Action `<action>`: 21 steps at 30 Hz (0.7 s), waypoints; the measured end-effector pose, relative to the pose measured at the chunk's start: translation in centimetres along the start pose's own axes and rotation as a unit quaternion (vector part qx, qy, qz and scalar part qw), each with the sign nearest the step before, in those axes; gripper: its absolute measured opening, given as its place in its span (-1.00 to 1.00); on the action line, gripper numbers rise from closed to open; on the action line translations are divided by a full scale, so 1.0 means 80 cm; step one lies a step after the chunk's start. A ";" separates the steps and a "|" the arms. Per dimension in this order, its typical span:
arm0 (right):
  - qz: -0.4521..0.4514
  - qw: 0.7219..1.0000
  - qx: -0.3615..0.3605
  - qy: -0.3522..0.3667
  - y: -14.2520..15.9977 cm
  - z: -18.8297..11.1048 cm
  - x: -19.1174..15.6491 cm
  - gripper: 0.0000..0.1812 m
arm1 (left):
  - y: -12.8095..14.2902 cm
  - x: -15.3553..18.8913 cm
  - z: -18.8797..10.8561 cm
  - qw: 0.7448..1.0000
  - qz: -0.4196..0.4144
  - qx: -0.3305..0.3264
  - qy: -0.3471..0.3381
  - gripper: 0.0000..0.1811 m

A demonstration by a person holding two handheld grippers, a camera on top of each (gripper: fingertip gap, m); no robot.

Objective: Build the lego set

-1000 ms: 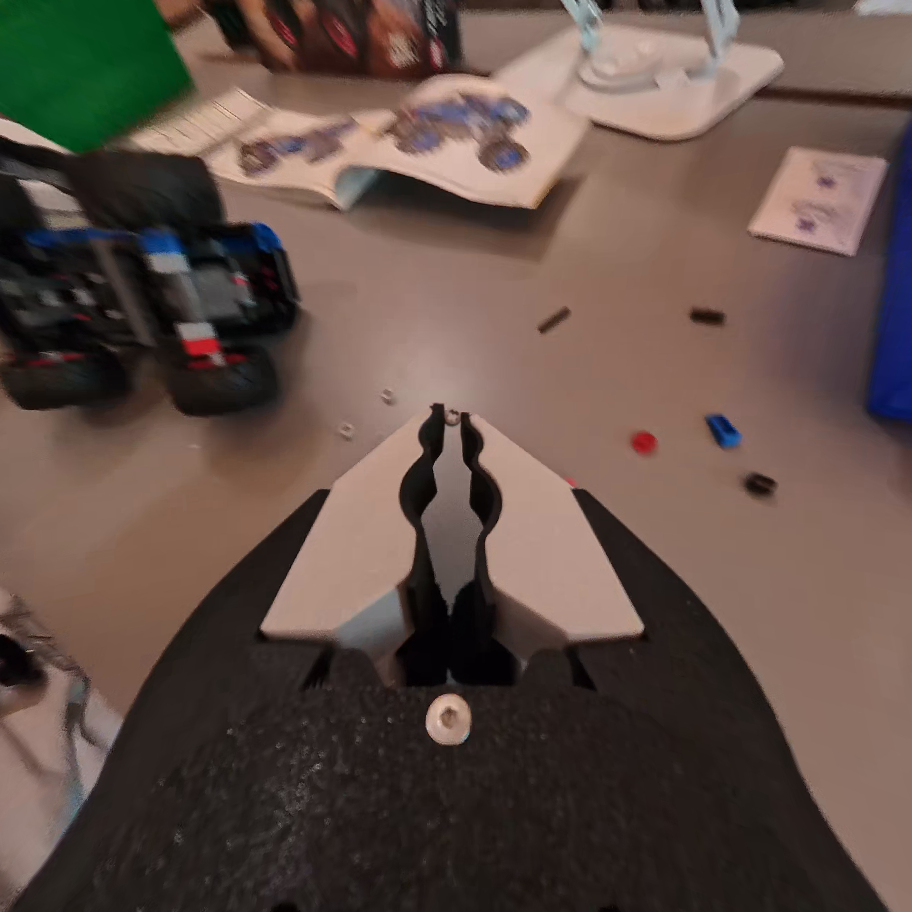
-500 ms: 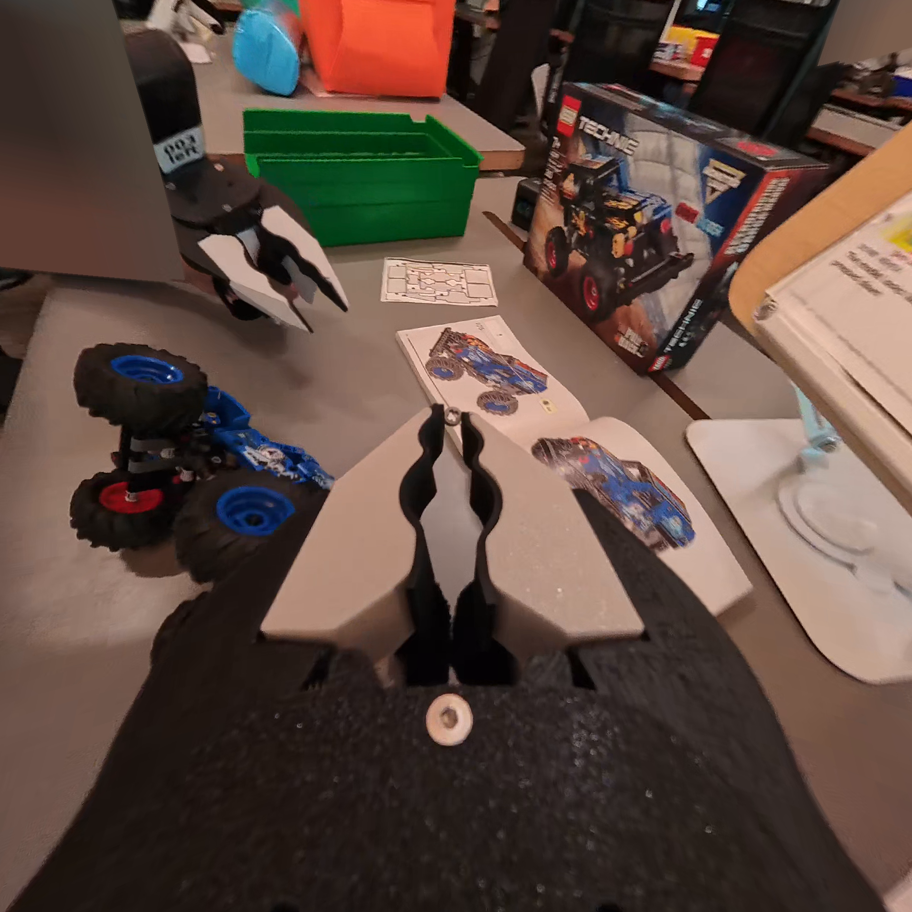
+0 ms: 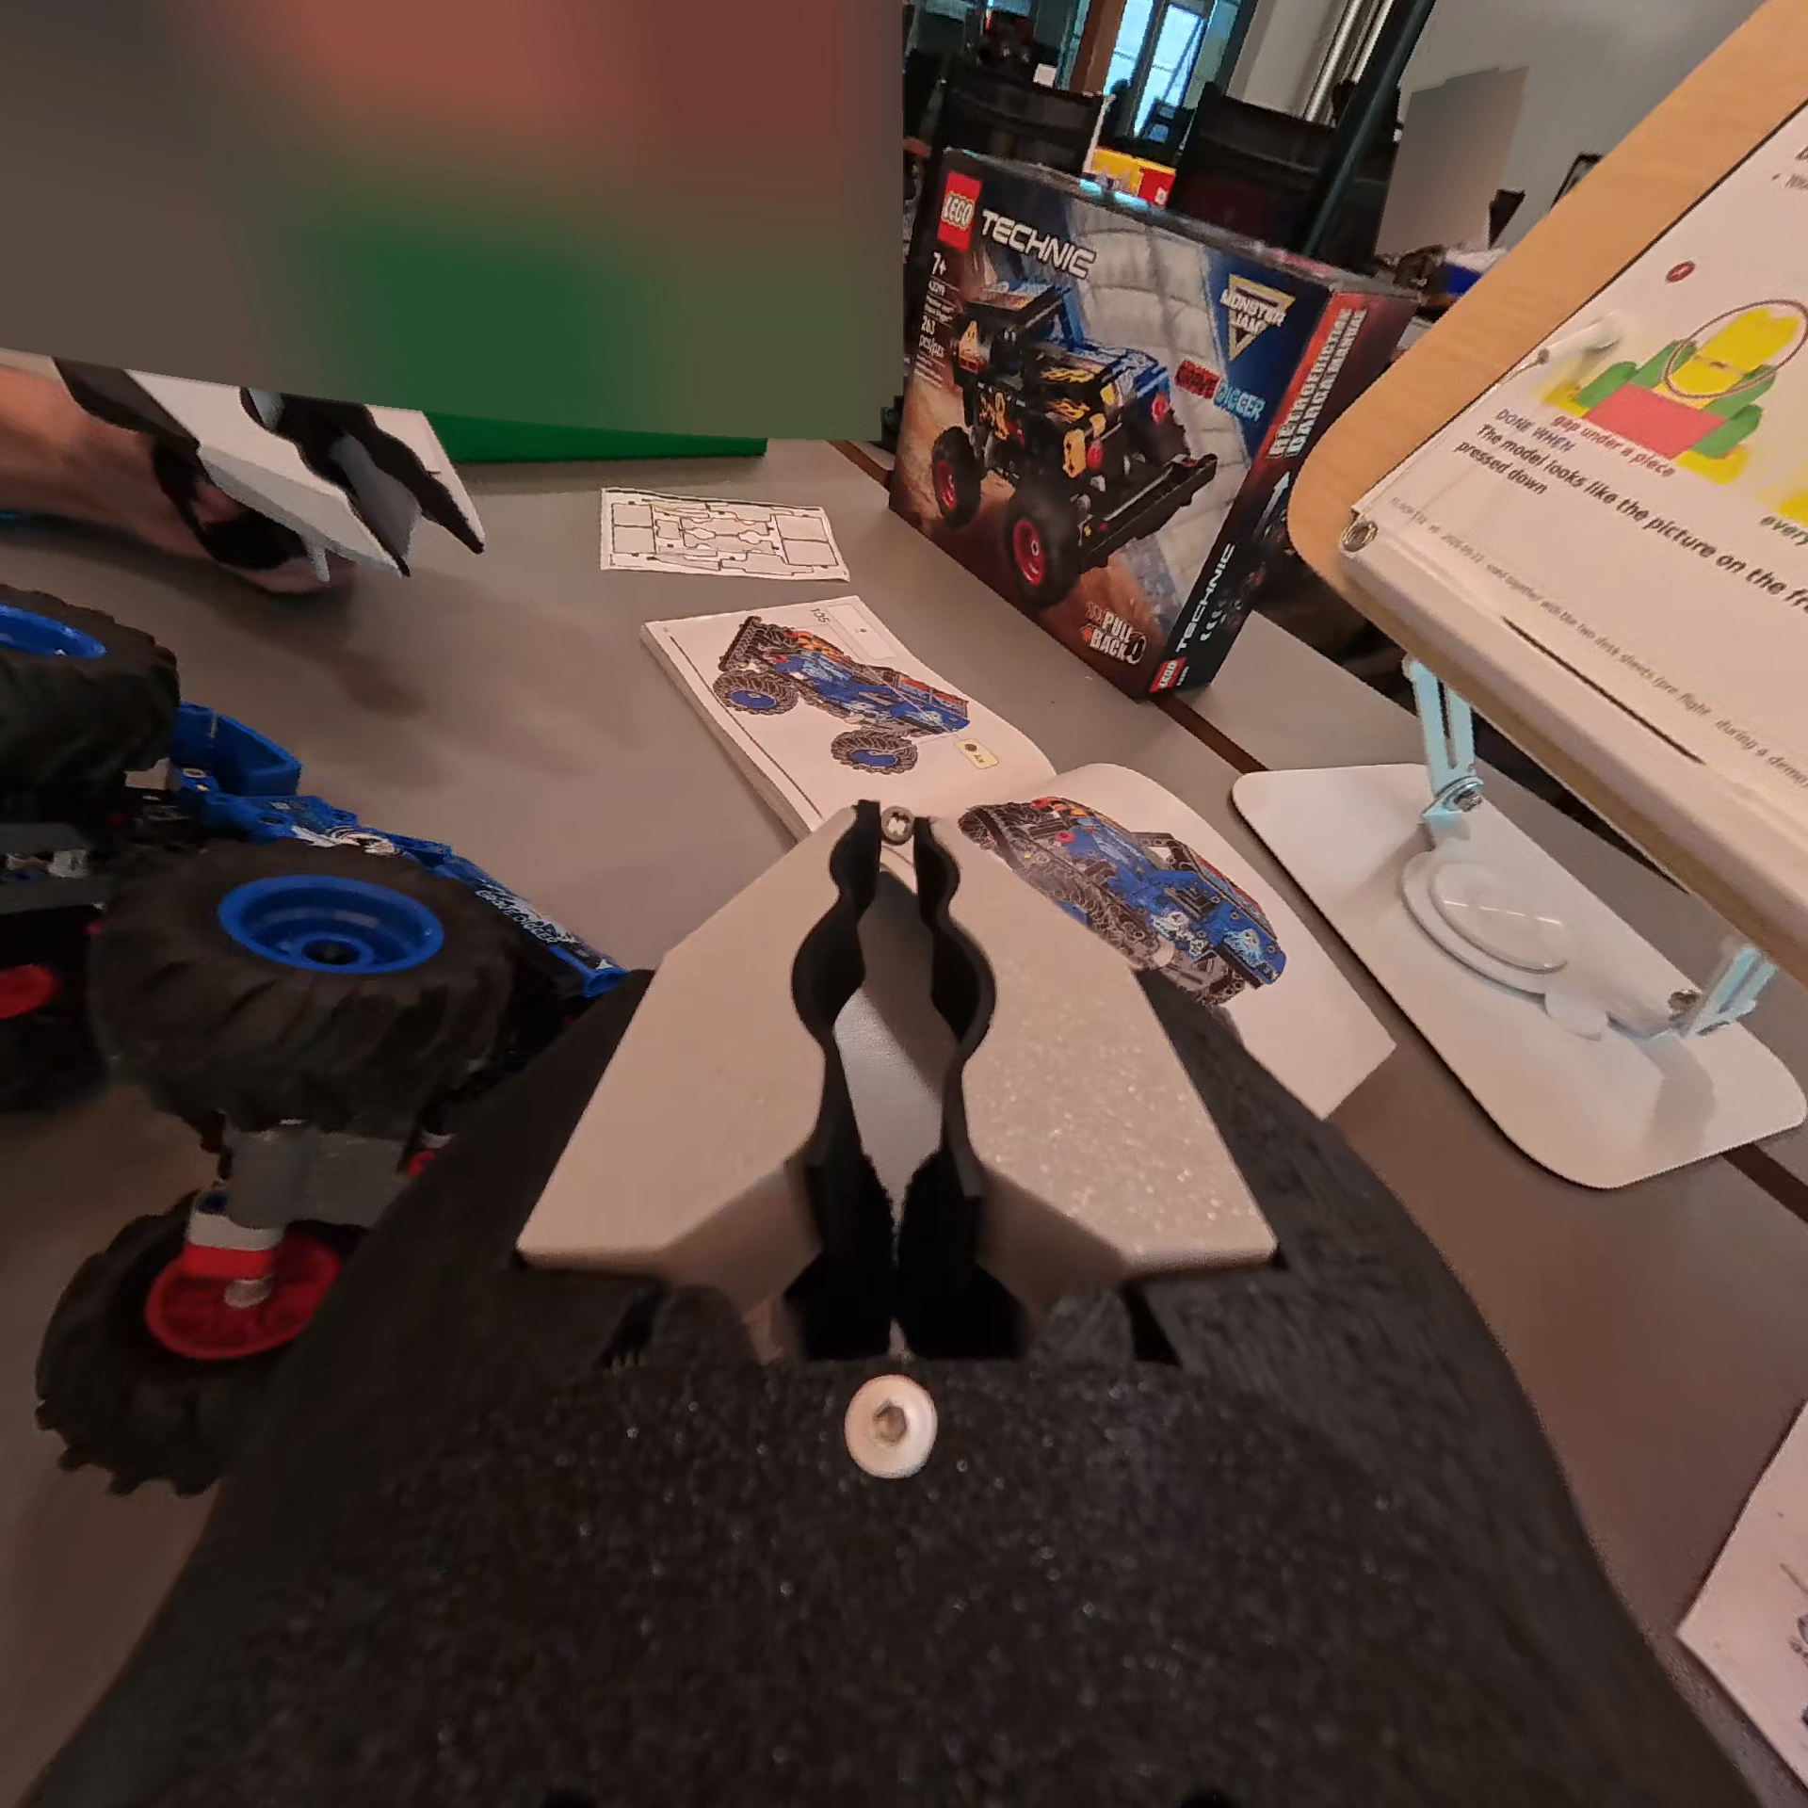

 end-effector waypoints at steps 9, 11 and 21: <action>0.011 1.000 -0.028 -0.006 0.020 0.013 0.000 -0.93 | 0.001 -0.008 0.000 1.000 -0.030 -0.001 0.005 -0.71; -0.007 0.999 -0.041 0.008 0.022 0.015 -0.002 -0.93 | 0.000 -0.009 0.000 0.999 -0.034 0.001 0.007 -0.71; -0.217 0.956 -0.153 0.124 0.046 0.027 -0.004 -0.93 | 0.000 -0.008 -0.001 1.000 -0.029 0.002 0.009 -0.71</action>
Point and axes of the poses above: each gripper's, where its closed fingertips meet, z out along the fingers, y out of its underside, x = y × z across the jaws, the point moved 10 cm from there along -z, back along the fingers, and after that the axes turned 5 degrees about y, right-handed, at the moved point
